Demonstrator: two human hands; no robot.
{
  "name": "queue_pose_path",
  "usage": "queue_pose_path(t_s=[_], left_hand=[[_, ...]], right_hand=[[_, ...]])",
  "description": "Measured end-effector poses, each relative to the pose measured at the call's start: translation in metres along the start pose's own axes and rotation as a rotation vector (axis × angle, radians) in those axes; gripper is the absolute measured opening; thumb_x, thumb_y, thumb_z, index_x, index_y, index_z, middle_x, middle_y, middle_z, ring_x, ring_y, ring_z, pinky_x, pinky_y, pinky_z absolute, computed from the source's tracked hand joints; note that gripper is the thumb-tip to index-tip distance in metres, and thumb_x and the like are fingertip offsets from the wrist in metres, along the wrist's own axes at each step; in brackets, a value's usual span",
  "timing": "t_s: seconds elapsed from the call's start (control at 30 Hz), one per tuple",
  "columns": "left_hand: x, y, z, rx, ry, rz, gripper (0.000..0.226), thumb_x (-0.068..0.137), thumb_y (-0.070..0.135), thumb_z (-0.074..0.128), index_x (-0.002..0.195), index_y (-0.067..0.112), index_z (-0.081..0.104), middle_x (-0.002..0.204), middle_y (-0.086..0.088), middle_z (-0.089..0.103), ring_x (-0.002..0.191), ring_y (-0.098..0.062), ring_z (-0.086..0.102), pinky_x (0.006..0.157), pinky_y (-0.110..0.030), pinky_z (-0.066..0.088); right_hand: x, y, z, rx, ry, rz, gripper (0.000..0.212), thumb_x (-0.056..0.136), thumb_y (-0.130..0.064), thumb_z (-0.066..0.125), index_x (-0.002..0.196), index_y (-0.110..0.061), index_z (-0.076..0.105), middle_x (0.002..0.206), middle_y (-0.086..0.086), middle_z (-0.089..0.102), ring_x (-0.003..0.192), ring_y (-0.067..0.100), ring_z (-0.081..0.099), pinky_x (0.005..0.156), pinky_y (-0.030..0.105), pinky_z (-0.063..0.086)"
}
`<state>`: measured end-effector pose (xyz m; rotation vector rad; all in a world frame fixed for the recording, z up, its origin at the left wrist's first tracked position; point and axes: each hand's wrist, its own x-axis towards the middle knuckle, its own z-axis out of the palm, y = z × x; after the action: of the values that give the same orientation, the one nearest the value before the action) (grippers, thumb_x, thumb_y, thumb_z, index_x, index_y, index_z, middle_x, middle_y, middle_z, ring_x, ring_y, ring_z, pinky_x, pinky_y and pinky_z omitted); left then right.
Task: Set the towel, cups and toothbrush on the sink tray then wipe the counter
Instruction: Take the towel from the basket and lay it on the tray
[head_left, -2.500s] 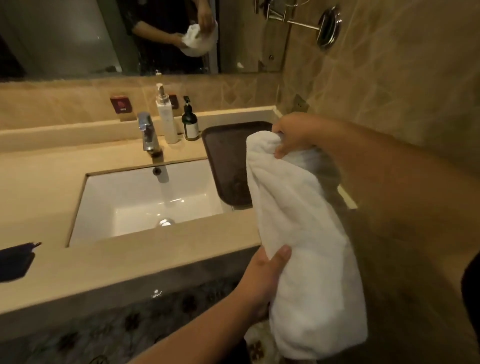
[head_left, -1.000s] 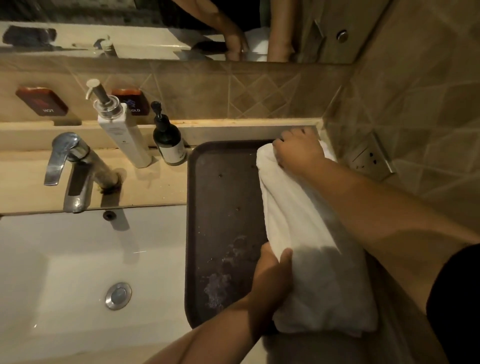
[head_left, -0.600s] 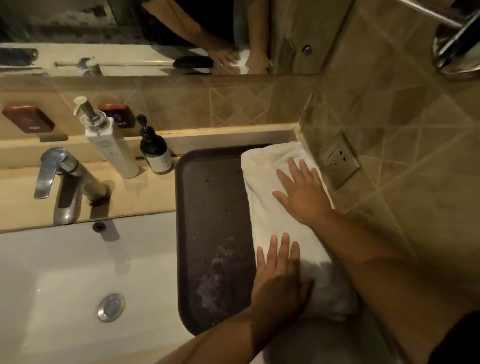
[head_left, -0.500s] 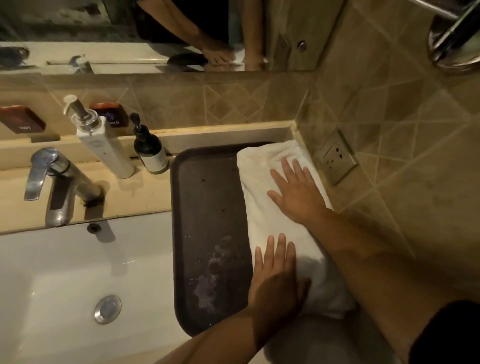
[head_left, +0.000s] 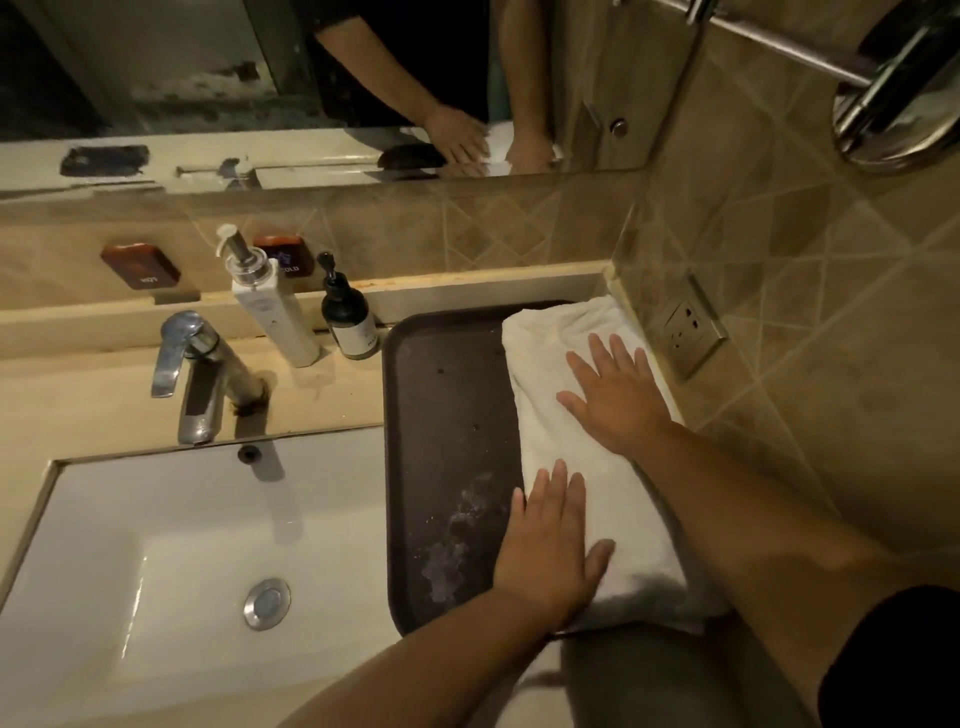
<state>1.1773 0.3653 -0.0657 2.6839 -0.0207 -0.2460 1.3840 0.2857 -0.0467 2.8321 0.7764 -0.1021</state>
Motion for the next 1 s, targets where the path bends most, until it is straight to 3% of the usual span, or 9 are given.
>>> queue_pose_path(t_s=[0.1,0.17,0.27,0.33,0.47,0.57,0.77,0.87,1.0], left_hand=[[0.000,-0.032,-0.041,0.096,0.050,-0.063,0.073,0.097,0.059,0.028,0.154,0.018,0.007,0.165,-0.008,0.009,0.151,-0.031,0.004,0.115,-0.051,-0.002],[0.002,-0.057,-0.072,0.111,0.050,-0.087,0.070,0.096,0.051,0.044,0.153,0.018,0.019,0.162,-0.007,0.022,0.149,-0.030,0.016,0.117,-0.051,0.009],[0.000,-0.085,-0.113,0.168,-0.010,-0.074,0.054,0.094,0.045,0.053,0.140,0.019,0.043,0.146,-0.007,0.048,0.132,-0.029,0.045,0.108,-0.049,0.037],[-0.006,-0.098,-0.129,0.206,-0.067,-0.042,0.040,0.093,0.044,0.054,0.126,0.021,0.053,0.126,-0.006,0.059,0.109,-0.025,0.058,0.090,-0.042,0.049],[-0.025,-0.112,-0.148,0.251,-0.116,0.056,0.039,0.093,0.044,0.057,0.123,0.020,0.055,0.118,-0.006,0.061,0.101,-0.025,0.061,0.087,-0.043,0.054],[-0.052,-0.113,-0.153,0.289,-0.138,0.171,0.044,0.093,0.045,0.057,0.128,0.018,0.054,0.119,-0.005,0.061,0.103,-0.025,0.061,0.088,-0.044,0.055],[-0.114,-0.088,-0.131,0.412,-0.307,0.385,0.042,0.093,0.047,0.053,0.122,0.017,0.055,0.115,-0.009,0.062,0.101,-0.029,0.060,0.083,-0.041,0.052],[-0.143,-0.059,-0.107,0.435,-0.331,0.504,0.048,0.092,0.049,0.053,0.126,0.015,0.054,0.122,-0.010,0.060,0.110,-0.032,0.058,0.086,-0.041,0.051],[-0.194,0.002,-0.069,0.485,-0.388,0.701,0.054,0.091,0.052,0.054,0.130,0.016,0.052,0.128,-0.010,0.059,0.115,-0.032,0.057,0.091,-0.043,0.049]], right_hand=[[-0.018,-0.010,-0.017,-0.009,-0.015,0.040,0.072,0.090,-0.069,0.004,0.153,-0.033,0.009,0.164,0.004,0.002,0.149,0.032,-0.001,0.118,0.053,-0.004],[-0.036,-0.022,-0.030,0.031,-0.028,0.062,0.064,0.094,-0.065,0.018,0.148,-0.033,0.026,0.161,0.004,0.021,0.147,0.031,0.015,0.118,0.053,0.005],[-0.065,-0.037,-0.045,0.099,-0.056,0.051,0.042,0.093,-0.054,0.040,0.122,-0.026,0.053,0.129,0.004,0.056,0.114,0.026,0.053,0.102,0.044,0.036],[-0.081,-0.046,-0.055,0.160,-0.148,0.066,0.034,0.092,-0.048,0.047,0.113,-0.022,0.055,0.118,0.004,0.060,0.100,0.023,0.057,0.087,0.037,0.043],[-0.123,-0.066,-0.075,0.273,-0.246,0.184,0.051,0.092,-0.043,0.054,0.138,-0.022,0.047,0.143,0.003,0.049,0.128,0.024,0.046,0.103,0.036,0.037],[-0.173,-0.094,-0.084,0.347,-0.237,0.288,0.056,0.090,-0.042,0.057,0.142,-0.023,0.045,0.149,0.002,0.044,0.133,0.023,0.042,0.108,0.037,0.035],[-0.298,-0.142,-0.076,0.452,-0.396,0.452,0.060,0.087,-0.045,0.063,0.140,-0.022,0.046,0.145,0.004,0.047,0.128,0.024,0.047,0.104,0.038,0.040],[-0.365,-0.150,-0.075,0.440,-0.378,0.555,0.065,0.082,-0.049,0.063,0.140,-0.025,0.046,0.143,0.004,0.050,0.125,0.025,0.050,0.098,0.036,0.044],[-0.465,-0.152,-0.076,0.502,-0.311,0.656,0.052,0.081,-0.045,0.069,0.123,-0.016,0.057,0.123,0.012,0.063,0.107,0.030,0.059,0.087,0.036,0.050]])
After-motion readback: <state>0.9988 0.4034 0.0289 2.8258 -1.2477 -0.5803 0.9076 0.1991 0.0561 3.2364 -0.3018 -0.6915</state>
